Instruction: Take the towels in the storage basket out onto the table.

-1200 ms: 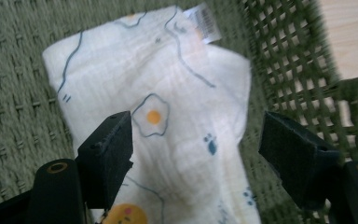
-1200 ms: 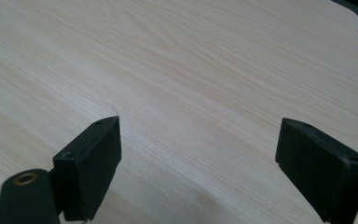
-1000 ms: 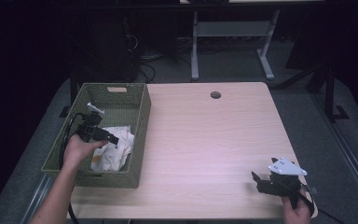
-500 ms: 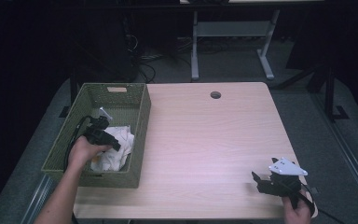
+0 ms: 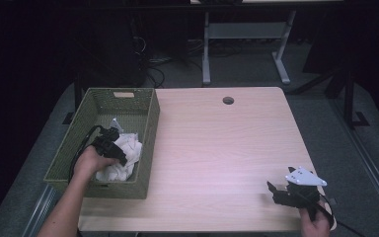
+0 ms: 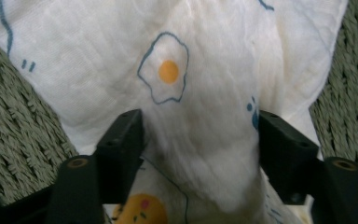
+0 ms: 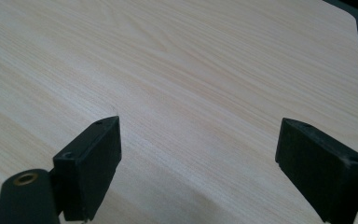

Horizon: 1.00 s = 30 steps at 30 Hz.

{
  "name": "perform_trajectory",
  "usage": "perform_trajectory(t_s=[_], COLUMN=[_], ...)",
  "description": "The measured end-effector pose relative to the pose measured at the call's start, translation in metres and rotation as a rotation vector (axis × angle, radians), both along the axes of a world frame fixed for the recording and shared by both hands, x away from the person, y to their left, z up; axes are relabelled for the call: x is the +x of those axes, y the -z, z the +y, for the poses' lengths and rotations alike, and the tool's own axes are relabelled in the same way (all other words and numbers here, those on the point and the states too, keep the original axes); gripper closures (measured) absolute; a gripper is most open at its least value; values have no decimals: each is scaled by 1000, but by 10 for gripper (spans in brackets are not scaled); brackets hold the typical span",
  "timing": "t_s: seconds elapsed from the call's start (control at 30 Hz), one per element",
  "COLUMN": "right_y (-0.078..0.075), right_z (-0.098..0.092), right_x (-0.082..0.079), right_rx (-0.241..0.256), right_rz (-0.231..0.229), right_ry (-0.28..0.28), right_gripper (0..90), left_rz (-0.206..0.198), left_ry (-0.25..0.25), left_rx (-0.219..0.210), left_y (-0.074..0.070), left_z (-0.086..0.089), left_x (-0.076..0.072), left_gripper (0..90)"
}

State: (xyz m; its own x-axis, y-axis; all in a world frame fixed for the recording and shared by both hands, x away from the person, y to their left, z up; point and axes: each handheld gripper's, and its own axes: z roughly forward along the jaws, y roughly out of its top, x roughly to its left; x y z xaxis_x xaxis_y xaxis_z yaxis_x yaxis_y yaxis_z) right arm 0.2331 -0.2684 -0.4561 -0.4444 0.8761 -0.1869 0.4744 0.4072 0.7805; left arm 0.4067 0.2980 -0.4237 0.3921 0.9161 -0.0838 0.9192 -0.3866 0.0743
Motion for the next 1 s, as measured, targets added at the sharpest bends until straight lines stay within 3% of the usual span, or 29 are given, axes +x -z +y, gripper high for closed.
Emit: perform_trajectory(t_s=[0.07,0.1,0.23,0.37,0.53,0.63,0.8,0.83,0.87,1.0], right_y=[0,0,-1,-1,-1,-1,-1,-1,-1,-1], right_z=[0,0,0,0,0,-1,-1,0,0,0], right_x=[0,0,-1,-1,-1,-1,0,0,0,0], right_rx=[2,2,0,1,3,3,1,1,2,1], right_rz=[0,0,1,1,-1,-3,-3,-4,-3,-1], right_ry=[1,1,1,2,3,5,5,6,7,10], right_gripper=[139,139,139,139,139,139,139,139,139,139], left_rz=[1,3,-4,-7,-18,-47,-90,-121,-121,-170], left_ry=[-6,0,6,19,11,-23,-50,-70,-70,-104], left_rx=[-5,-23,-25,-40,-60,-118,-161,-198,-198,-272], left_y=[0,-1,-2,-3,-5,-12,-25,-32,-32,-48], left_z=[1,5,8,10,13,22,35,41,41,52], left_x=[-1,-2,-3,-3,-5,-8,-13,-15,-15,-19], left_gripper=[388,468,616,693,715,720,709,709,709,702])
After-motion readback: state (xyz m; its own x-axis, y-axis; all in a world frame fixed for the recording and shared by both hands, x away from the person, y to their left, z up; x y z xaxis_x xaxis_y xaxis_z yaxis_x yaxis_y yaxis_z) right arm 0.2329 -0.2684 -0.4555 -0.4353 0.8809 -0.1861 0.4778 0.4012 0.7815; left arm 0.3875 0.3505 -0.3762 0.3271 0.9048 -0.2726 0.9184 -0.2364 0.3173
